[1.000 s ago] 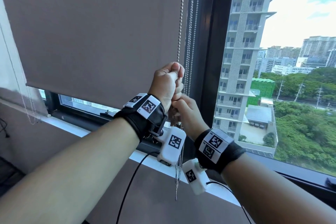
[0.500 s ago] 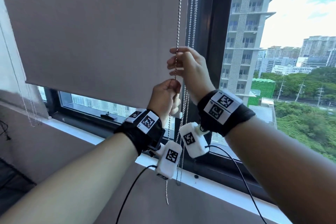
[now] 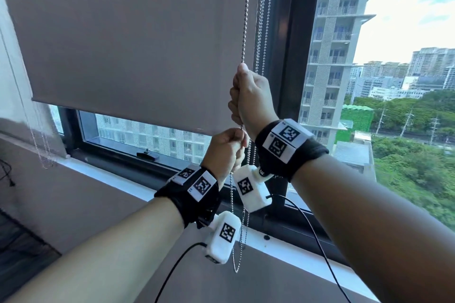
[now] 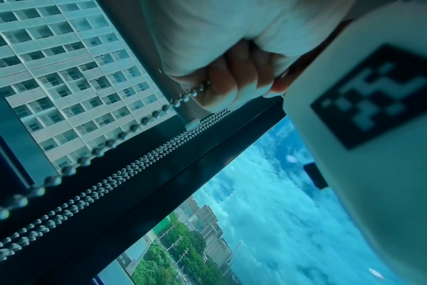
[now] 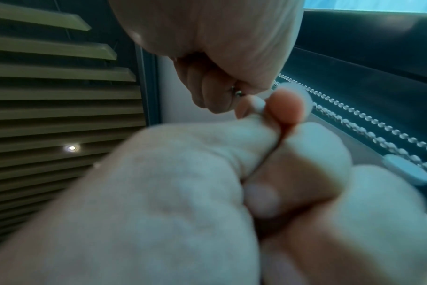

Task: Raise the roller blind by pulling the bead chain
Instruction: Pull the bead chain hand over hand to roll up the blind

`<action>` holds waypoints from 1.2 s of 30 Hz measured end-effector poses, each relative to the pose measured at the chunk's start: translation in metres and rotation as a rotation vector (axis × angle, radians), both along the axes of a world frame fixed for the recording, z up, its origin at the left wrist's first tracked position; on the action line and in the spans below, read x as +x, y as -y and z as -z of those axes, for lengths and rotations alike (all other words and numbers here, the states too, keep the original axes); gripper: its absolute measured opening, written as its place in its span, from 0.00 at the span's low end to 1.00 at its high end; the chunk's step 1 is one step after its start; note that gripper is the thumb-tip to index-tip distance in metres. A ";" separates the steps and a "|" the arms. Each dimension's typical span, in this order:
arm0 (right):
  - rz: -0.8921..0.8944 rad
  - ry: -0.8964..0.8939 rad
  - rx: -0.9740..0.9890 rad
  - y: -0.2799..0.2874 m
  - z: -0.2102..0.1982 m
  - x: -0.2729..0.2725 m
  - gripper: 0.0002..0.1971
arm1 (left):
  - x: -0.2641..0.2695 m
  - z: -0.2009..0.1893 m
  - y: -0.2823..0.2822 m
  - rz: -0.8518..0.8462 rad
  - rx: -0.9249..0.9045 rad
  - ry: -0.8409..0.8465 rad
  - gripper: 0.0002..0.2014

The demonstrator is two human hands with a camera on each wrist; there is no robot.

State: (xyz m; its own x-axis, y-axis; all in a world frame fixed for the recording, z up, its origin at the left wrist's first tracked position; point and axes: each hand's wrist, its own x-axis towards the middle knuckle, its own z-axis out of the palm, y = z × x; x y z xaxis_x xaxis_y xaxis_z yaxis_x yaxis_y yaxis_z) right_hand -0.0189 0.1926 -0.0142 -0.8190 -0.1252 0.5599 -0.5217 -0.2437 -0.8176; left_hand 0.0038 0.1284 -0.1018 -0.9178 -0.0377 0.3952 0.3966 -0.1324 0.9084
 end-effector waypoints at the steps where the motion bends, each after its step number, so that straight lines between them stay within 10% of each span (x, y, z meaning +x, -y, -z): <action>1: 0.003 -0.015 0.000 0.000 0.002 0.000 0.21 | 0.000 0.001 0.002 0.005 -0.016 0.017 0.29; 10: 0.059 -0.086 -0.004 -0.002 0.032 -0.008 0.23 | 0.001 -0.018 0.009 -0.070 -0.108 -0.049 0.10; 36: 0.168 -0.171 0.211 -0.017 0.104 -0.015 0.19 | -0.019 -0.077 -0.023 -0.205 -0.021 -0.186 0.19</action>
